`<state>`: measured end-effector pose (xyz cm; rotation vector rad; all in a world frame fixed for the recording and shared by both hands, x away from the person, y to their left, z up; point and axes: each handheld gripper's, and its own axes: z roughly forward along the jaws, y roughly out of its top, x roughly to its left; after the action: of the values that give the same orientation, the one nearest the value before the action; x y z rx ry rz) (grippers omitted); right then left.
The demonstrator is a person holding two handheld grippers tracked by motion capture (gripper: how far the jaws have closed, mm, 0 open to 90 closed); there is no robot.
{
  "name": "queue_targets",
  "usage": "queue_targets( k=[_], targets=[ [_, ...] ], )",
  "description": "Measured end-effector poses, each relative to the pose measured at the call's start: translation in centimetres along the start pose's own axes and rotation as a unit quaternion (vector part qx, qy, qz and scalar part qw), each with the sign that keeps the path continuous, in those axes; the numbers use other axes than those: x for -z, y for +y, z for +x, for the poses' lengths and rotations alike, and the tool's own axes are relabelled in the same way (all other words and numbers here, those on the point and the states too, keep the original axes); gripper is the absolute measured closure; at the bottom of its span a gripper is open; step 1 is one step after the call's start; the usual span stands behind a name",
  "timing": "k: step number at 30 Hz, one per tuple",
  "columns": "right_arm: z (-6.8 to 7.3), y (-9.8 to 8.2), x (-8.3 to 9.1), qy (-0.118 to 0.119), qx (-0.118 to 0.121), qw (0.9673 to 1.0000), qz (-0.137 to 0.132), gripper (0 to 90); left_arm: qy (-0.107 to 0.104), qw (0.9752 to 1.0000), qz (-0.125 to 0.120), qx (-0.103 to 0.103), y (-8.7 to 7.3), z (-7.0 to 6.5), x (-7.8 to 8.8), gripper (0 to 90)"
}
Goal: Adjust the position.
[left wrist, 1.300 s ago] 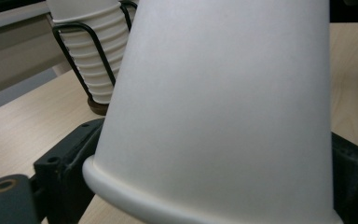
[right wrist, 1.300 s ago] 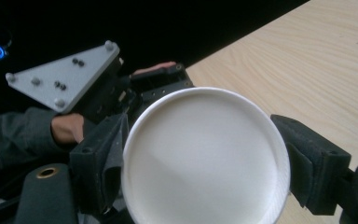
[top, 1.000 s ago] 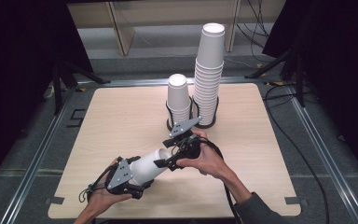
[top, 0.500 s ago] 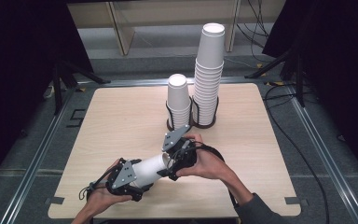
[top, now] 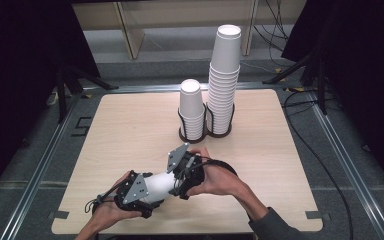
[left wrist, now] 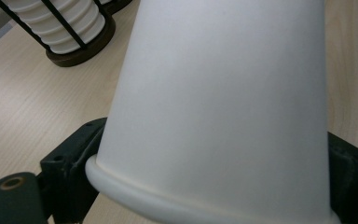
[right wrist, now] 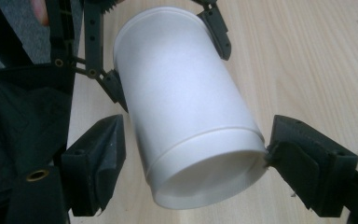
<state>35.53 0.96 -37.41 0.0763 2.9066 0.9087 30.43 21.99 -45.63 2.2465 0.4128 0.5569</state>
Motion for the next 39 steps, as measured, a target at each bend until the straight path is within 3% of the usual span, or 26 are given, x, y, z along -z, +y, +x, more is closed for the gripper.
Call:
queue_targets(
  k=[1,2,5,7,11,12,13,15,17,20,21,24,28,29,31,32,37,38,39],
  targets=[
    [-0.1,0.1,-0.1,-0.001,0.011,0.9999,0.003,19.8,0.005,0.9998,0.013,-0.013,0.1,0.1,0.1,11.0],
    [0.1,0.2,-0.3,0.004,0.011,0.9998,0.018,20.0,-0.005,1.0,0.008,-0.001,0.1,-0.1,0.1,11.0],
    [0.2,0.2,-0.7,0.003,0.019,0.9994,0.029,20.3,-0.004,0.9998,0.012,-0.013,0.2,-0.1,0.2,11.0],
    [0.2,0.3,-1.0,-0.005,0.041,0.998,0.048,19.2,-0.002,0.9995,0.018,-0.024,0.2,-0.1,0.2,11.1],
    [0.5,0.5,-1.5,-0.004,0.049,0.9964,0.068,19.5,-0.01,0.9992,0.023,-0.033,0.3,-0.2,0.3,11.0],
    [0.4,0.6,-1.7,0.0,0.066,0.9953,0.071,19.3,-0.008,0.9985,0.03,-0.045,0.3,-0.1,0.4,11.1],
    [0.6,0.6,-1.8,0.001,0.061,0.995,0.079,19.0,-0.005,0.998,0.032,-0.053,0.3,-0.1,0.4,11.0],
    [0.7,0.7,-2.1,-0.001,0.068,0.9936,0.09,18.9,-0.009,0.9983,0.03,-0.049,0.3,-0.2,0.4,11.0],
    [0.8,0.8,-2.4,0.013,0.068,0.9931,0.094,18.8,-0.007,0.9984,0.024,-0.051,0.2,-0.3,0.3,11.0],
    [0.9,1.0,-2.8,0.013,0.077,0.9913,0.106,18.6,-0.012,0.9979,0.031,-0.056,0.3,-0.2,0.4,11.0],
    [0.7,1.0,-2.8,0.004,0.092,0.9888,0.118,18.2,-0.01,0.998,0.026,-0.056,0.3,-0.3,0.3,10.9],
    [0.9,1.0,-3.0,0.016,0.079,0.9908,0.109,18.3,-0.006,0.9976,0.026,-0.064,0.3,-0.2,0.4,10.9],
    [0.4,1.0,-3.2,0.013,0.118,0.9866,0.112,18.3,-0.002,0.9977,0.019,-0.066,0.3,-0.3,0.4,10.9],
    [0.4,1.0,-3.3,0.013,0.117,0.9862,0.117,18.4,-0.003,0.9976,0.017,-0.068,0.4,-0.3,0.4,10.9],
    [0.8,0.9,-3.1,0.015,0.079,0.9878,0.133,20.6,-0.008,0.9978,0.015,-0.065,0.4,-0.4,0.4,10.9],
    [0.9,0.8,-3.1,0.013,0.072,0.9876,0.139,21.0,-0.009,0.998,0.01,-0.061,0.4,-0.5,0.4,10.8],
    [0.7,0.7,-3.2,0.011,0.088,0.9869,0.135,23.7,-0.007,0.998,0.004,-0.063,0.3,-0.5,0.3,9.2],
    [0.6,0.7,-3.1,0.014,0.1,0.9861,0.132,23.7,-0.006,0.9985,-0.009,-0.054,0.2,-0.5,0.2,8.6],
    [0.5,0.5,-3.0,0.015,0.091,0.988,0.124,23.7,-0.008,0.9984,-0.016,-0.053,0.2,-0.3,0.3,7.7]
  ],
)
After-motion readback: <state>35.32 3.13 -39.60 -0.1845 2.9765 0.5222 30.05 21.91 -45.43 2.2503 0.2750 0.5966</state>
